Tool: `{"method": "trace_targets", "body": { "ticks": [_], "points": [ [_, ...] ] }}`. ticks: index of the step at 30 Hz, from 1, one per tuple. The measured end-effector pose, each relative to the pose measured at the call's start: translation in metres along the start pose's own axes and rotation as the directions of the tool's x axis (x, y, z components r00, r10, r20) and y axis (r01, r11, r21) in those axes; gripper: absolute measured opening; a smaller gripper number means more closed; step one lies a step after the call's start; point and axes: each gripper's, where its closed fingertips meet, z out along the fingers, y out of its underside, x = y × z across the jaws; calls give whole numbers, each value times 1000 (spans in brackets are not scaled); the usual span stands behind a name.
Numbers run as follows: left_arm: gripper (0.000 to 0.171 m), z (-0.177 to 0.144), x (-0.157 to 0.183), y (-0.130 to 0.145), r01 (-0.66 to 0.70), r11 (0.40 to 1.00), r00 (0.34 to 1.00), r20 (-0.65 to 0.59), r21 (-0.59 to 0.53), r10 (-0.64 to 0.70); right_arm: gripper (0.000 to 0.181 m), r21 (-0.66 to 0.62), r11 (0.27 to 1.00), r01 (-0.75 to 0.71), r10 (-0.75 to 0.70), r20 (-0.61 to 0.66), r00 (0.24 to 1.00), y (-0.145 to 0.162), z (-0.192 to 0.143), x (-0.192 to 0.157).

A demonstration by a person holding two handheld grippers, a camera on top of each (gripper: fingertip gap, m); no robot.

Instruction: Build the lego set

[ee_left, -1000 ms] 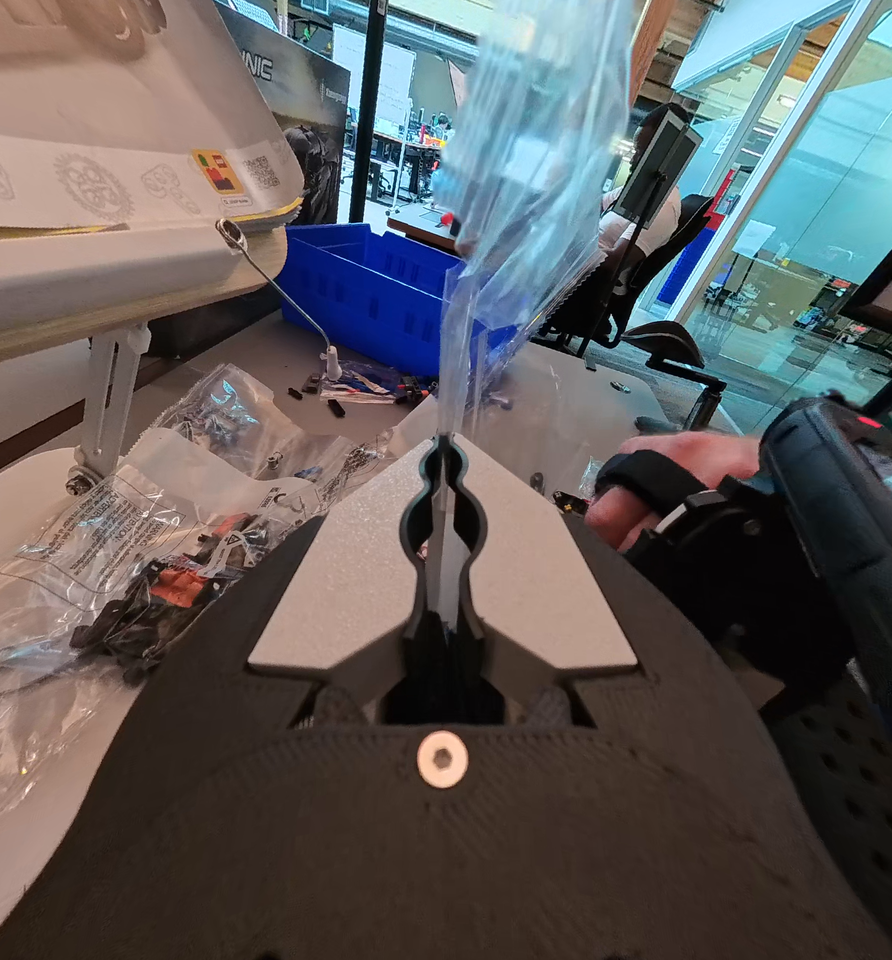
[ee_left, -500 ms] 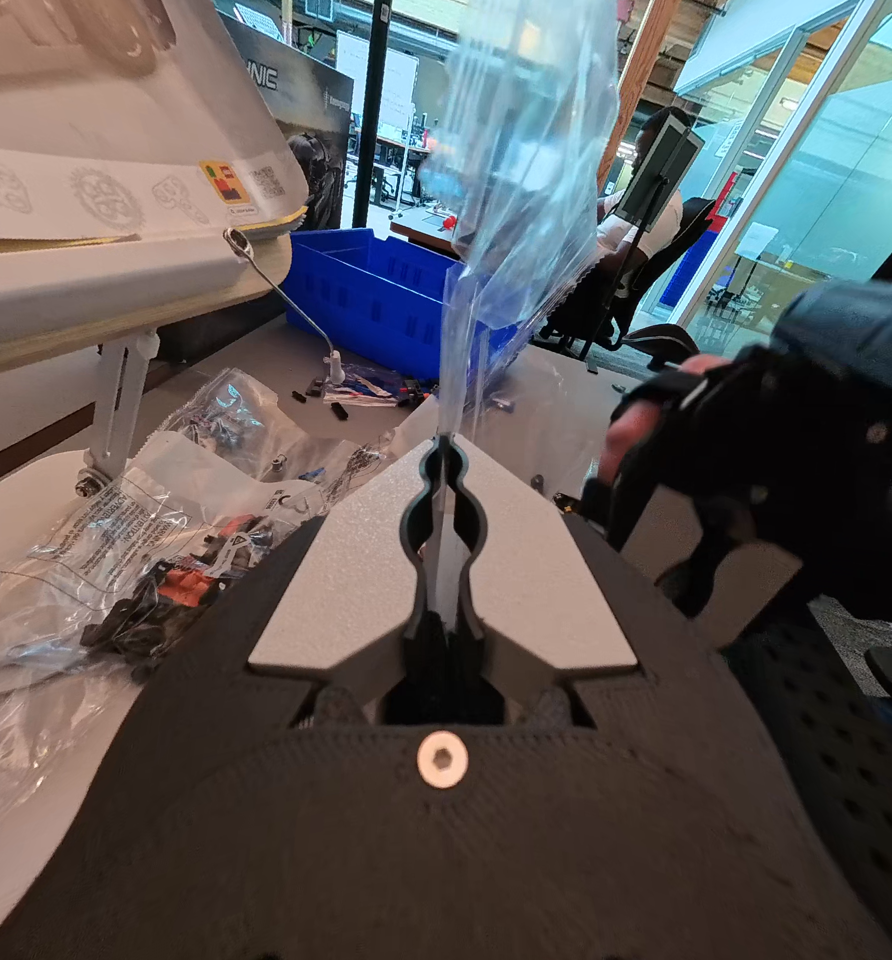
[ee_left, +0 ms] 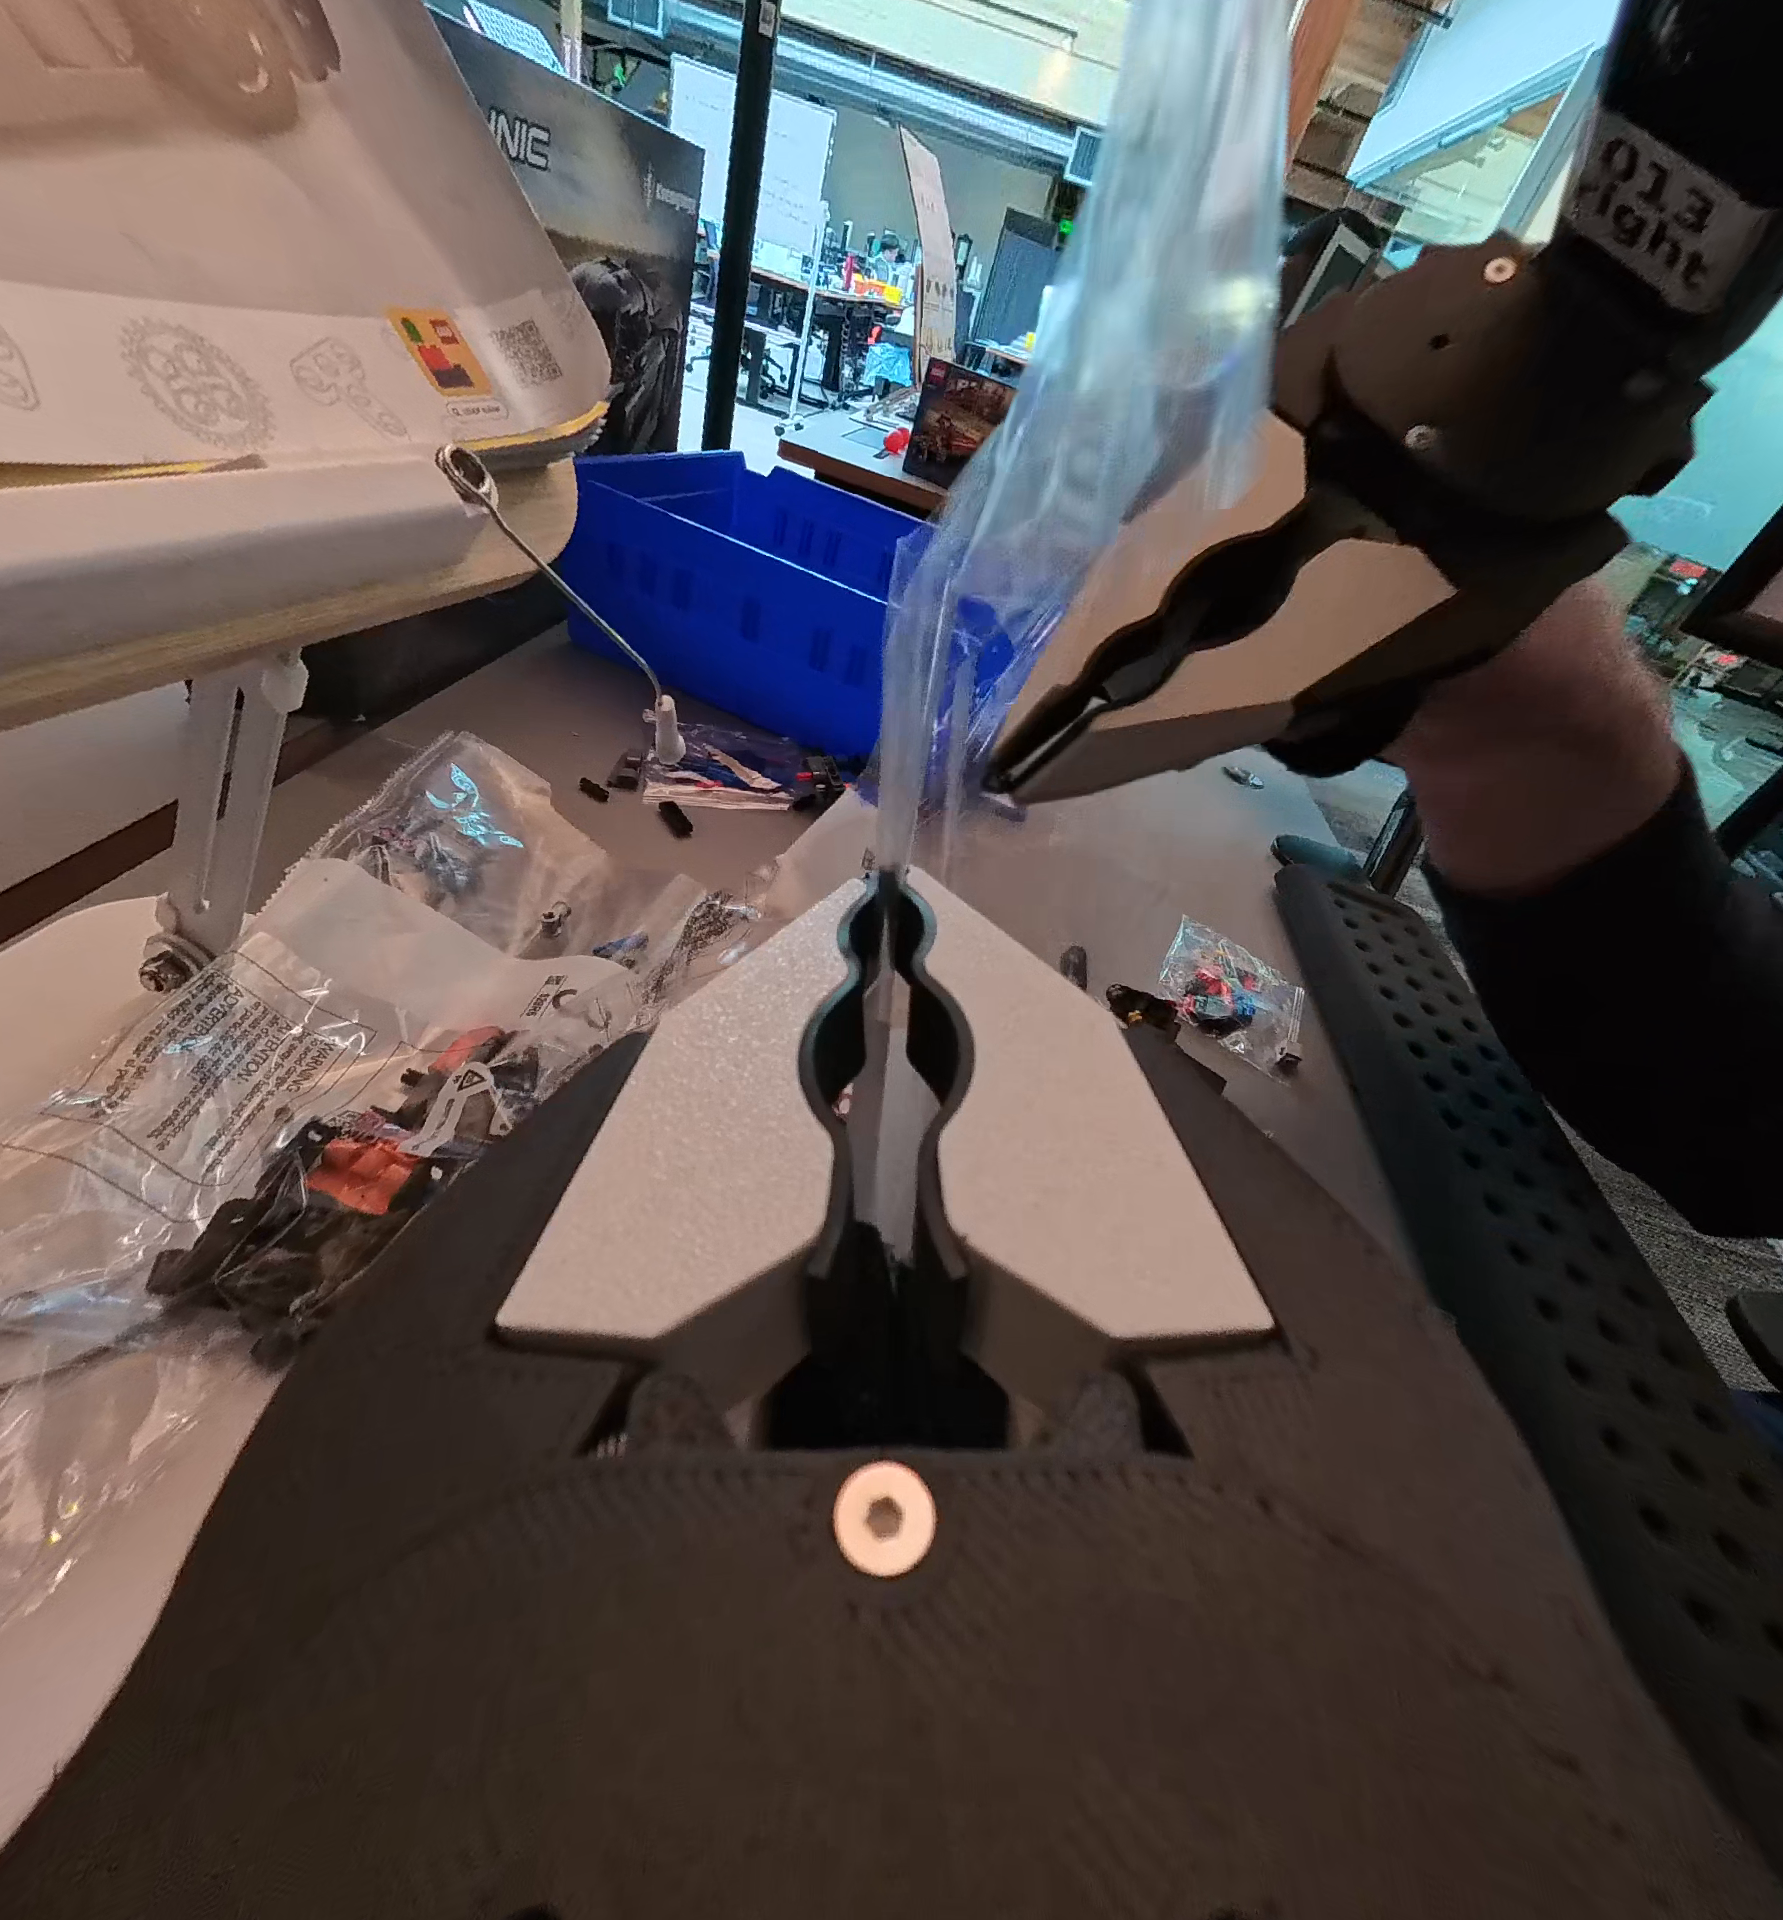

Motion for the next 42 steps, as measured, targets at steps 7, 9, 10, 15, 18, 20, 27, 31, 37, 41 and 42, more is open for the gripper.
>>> {"method": "trace_targets", "body": {
  "ticks": [7, 9, 10, 15, 18, 20, 27, 31, 37, 41, 42],
  "points": [
    [0, -1, -1, -1, 6, 1000, 1000, -1, 7, -6, 0, -8, 1000, 1, -1, -93, 996, 6, 0, 12],
    [0, 0, -1, 0, 6, 1000, 1000, -1, 5, -6, 7, -32, 999, 4, -6, -72, 997, 8, -1, 8],
    [0, 0, -1, 0, 6, 1000, 1000, -2, 5, -6, 9, -30, 1000, 8, -10, -72, 997, 7, -3, 6],
    [0, 0, -2, 1, 6, 1000, 1000, 1, -1, -6, 13, 50, 995, 89, -97, 204, 974, -11, -11, -58],
    [0, 1, -1, 2, 5, 1000, 1000, -1, -4, -5, 18, -44, 983, 181, -160, 295, 942, 5, 6, -92],
    [0, 1, 0, 2, 3, 1000, 1000, 0, -7, -3, 17, -84, 969, 231, -183, 382, 906, 16, 17, -116],
    [0, -2, -1, 0, 2, 1000, 1000, 1, -5, -2, 23, -215, 904, 369, -197, 556, 807, 66, 21, -160],
    [0, -2, -1, 0, 4, 1000, 1000, -1, -5, -4, 20, -229, 917, 326, -155, 549, 821, 79, -5, -159],
    [0, 2, 2, 3, 3, 1000, 1000, -6, -16, -3, 25, -375, 877, 300, -69, 520, 851, 130, -25, -167],
    [0, 3, 2, 4, 3, 1000, 1000, -8, -21, -3, 29, -420, 878, 229, 5, 486, 874, 144, -20, -172],
    [0, 3, 2, 5, 3, 1000, 1000, -9, -22, -4, 30, -422, 881, 212, 26, 491, 871, 145, -18, -175]
  ]
}}
